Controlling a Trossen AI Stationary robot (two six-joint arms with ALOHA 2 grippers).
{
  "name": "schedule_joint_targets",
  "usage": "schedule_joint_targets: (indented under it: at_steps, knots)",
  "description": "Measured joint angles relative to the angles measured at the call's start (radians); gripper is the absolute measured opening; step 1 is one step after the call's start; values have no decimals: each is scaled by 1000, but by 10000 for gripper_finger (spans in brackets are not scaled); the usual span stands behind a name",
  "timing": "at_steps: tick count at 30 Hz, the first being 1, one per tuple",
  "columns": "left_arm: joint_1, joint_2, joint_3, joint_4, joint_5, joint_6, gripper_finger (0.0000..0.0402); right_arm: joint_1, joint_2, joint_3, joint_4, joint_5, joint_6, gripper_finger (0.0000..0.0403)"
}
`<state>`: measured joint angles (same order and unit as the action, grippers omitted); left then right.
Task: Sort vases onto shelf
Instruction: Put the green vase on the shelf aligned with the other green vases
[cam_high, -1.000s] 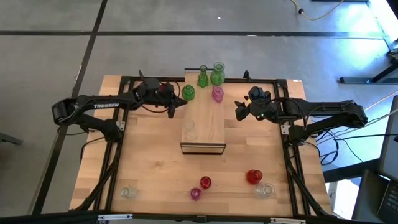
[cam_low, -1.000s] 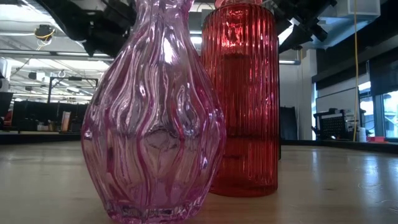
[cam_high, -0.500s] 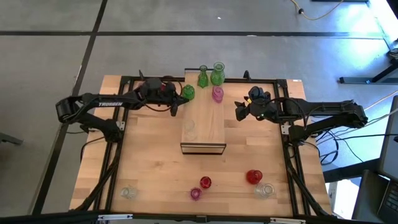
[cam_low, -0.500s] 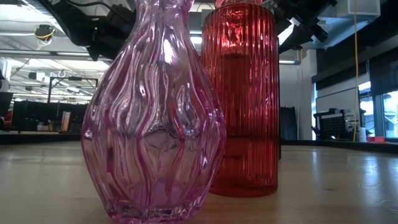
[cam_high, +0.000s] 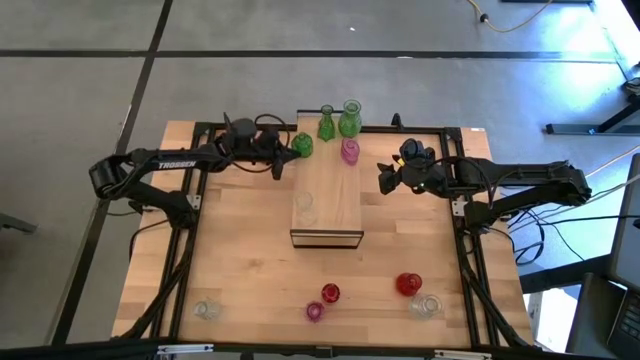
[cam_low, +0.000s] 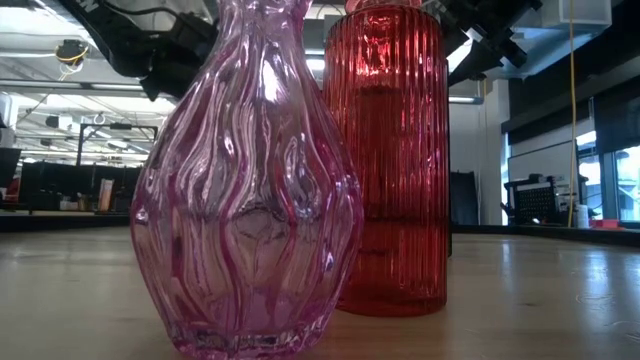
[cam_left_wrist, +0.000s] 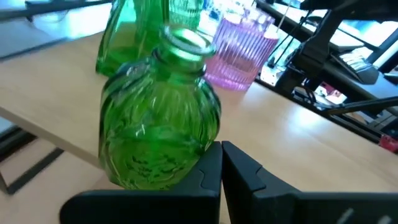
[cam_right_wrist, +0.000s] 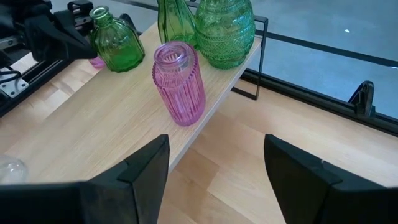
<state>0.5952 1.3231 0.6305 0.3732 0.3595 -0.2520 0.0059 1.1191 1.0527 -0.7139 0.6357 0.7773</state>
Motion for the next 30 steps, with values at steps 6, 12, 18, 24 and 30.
schedule_joint_targets:
  at_steps: [6,12,18,24,30]
  knots:
    - [16,4,1,32,-2,-1,0,0,0,0,0,0,0,241]
    - [26,40,2,43,2,-8,0,0,0,0,0,0,0,241]
    - [26,77,2,94,20,-32,0,0,0,0,1,0,1,241]
    - [28,127,52,108,17,-33,0,0,0,0,1,-1,1,241]
    - [32,184,113,108,6,-33,0,0,0,0,1,-9,2,241]
